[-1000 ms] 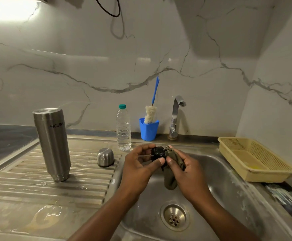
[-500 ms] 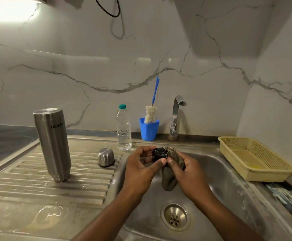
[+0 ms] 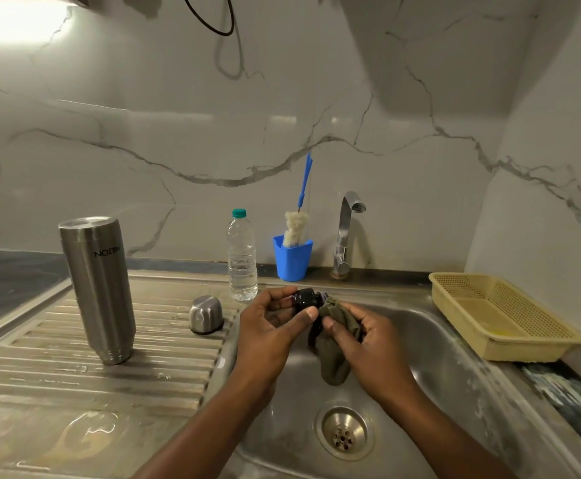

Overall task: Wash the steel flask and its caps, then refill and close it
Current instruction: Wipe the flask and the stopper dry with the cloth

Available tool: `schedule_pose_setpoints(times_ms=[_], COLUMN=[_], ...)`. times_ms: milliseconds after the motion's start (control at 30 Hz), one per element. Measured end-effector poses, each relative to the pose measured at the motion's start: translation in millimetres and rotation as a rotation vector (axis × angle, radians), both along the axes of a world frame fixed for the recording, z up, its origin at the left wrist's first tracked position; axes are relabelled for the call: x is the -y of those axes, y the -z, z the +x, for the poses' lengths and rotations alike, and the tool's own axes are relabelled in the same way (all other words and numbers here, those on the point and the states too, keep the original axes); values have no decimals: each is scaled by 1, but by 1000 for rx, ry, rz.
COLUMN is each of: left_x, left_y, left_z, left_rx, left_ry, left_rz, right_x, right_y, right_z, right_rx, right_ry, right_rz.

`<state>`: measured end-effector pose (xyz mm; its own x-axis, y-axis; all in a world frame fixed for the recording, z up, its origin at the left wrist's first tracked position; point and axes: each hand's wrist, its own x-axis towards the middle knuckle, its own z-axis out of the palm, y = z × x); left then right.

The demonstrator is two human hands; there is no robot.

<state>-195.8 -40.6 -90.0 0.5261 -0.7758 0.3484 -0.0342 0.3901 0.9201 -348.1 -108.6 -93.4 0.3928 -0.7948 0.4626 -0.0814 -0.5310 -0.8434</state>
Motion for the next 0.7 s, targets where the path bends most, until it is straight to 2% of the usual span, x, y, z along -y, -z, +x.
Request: schedule_pose_setpoints(times_ms=[133,267,400,533,700], left_x=[1,2,3,-2,-15], left_y=[1,3,5,-1,-18], left_z=[7,4,3,10,33], left_rx=[-37,3,49,101,258], left_ry=[-37,10,-14,-125,-232], left_rz=[-14,17,22,14,68], right_x=[2,2,3,9,20], right_y=[-1,-2,0,-2,4], right_z=[-2,-3,1,-1,-3], right_rx=[12,126,329,389,420], right_ry=[11,-12,-181,-254,-215], right_rz=[52,342,689,752,793])
